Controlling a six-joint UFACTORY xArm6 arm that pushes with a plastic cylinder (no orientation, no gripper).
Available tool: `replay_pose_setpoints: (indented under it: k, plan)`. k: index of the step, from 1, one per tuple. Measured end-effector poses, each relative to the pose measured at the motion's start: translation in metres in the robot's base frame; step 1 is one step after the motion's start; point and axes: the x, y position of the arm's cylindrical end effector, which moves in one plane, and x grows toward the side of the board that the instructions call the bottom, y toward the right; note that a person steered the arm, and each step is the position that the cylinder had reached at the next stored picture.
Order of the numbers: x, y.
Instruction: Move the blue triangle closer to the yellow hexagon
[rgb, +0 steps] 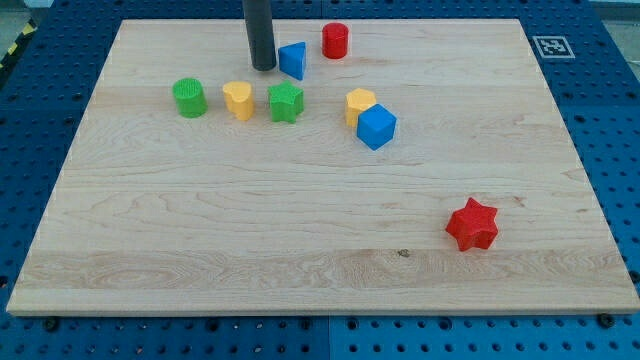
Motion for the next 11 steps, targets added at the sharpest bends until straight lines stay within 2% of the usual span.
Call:
replay_pose_setpoints:
  k: [1, 2, 3, 4, 7, 9, 11]
  plan:
    - [0.005, 0.01]
    - [-0.005, 0.001]
    - [-0.034, -0.004]
    - [-0.032, -0.002]
    - [-0.015, 0.032]
    - [0.023, 0.055]
    - [0.032, 0.101]
